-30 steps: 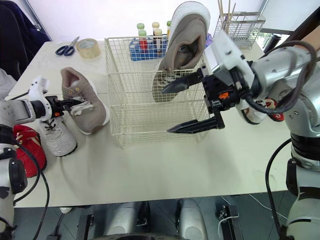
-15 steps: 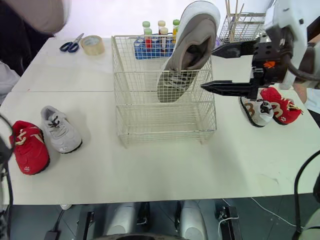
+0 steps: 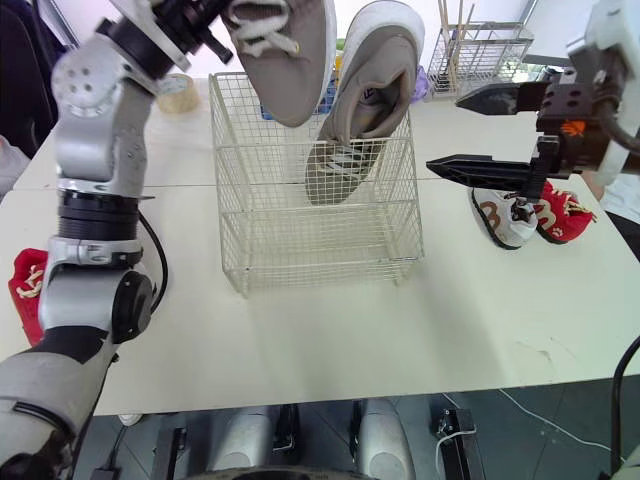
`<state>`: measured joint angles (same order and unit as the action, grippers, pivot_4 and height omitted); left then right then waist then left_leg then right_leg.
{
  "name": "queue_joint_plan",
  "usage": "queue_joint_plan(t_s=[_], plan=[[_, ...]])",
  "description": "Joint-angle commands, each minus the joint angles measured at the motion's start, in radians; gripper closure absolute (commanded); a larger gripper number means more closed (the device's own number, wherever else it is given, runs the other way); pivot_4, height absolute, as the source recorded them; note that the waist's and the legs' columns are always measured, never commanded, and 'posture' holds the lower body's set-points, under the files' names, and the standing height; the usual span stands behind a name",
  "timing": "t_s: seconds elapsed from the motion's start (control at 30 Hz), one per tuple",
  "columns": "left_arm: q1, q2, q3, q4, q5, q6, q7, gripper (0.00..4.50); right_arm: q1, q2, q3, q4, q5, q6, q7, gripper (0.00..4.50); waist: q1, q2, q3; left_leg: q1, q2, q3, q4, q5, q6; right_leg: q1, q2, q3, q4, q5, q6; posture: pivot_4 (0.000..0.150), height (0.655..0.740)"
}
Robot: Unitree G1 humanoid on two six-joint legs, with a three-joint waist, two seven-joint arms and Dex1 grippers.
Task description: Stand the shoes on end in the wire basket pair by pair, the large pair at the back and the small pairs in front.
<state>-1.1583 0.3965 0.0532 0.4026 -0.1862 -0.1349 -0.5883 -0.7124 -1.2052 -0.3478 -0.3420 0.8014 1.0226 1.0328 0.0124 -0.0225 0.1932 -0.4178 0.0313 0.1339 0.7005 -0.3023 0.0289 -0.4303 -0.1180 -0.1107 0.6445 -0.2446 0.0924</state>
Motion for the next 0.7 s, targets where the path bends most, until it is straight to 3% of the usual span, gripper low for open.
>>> queue_joint_plan(t_s=[0.03, 0.2, 0.33, 0.7], plan=[[-0.012, 0.000, 0.012, -0.014, 0.023, -0.080, 0.023, 3.61, 0.057, 0.011, -0.121, -0.075, 0.080, 0.098, -0.074, 0.00, 0.004, 0.000, 0.000, 0.000, 0.000, 0.000, 0.000, 0.000, 0.000, 0.000, 0.000, 0.000, 0.000, 0.000, 0.000, 0.150, 0.7400], [0.044, -0.002, 0.013, -0.036, 0.038, -0.087, 0.037, 3.61, 0.242, 0.144, -0.300, -0.148, 0.225, 0.226, -0.190, 0.00, 0.003, -0.001, -0.001, -0.001, 0.000, -0.002, 0.001, 0.000, 0.001, 0.001, 0.000, -0.001, 0.000, 0.000, 0.000, 0.150, 0.7400], [0.095, -0.008, 0.005, -0.060, 0.052, -0.092, 0.060, 3.61, 0.350, 0.255, -0.387, -0.193, 0.317, 0.209, -0.267, 0.00, 0.002, 0.000, -0.001, 0.001, 0.000, -0.002, 0.001, 0.000, 0.001, 0.002, 0.000, -0.001, 0.001, 0.000, 0.000, 0.150, 0.7400], [0.206, -0.010, 0.000, -0.142, 0.094, -0.061, 0.115, 3.61, 0.501, 0.327, -0.369, -0.265, 0.432, 0.094, -0.372, 0.00, 0.001, 0.001, -0.001, 0.004, 0.000, -0.002, 0.001, 0.000, 0.001, 0.004, 0.000, 0.000, 0.002, 0.000, 0.000, 0.150, 0.7400]])
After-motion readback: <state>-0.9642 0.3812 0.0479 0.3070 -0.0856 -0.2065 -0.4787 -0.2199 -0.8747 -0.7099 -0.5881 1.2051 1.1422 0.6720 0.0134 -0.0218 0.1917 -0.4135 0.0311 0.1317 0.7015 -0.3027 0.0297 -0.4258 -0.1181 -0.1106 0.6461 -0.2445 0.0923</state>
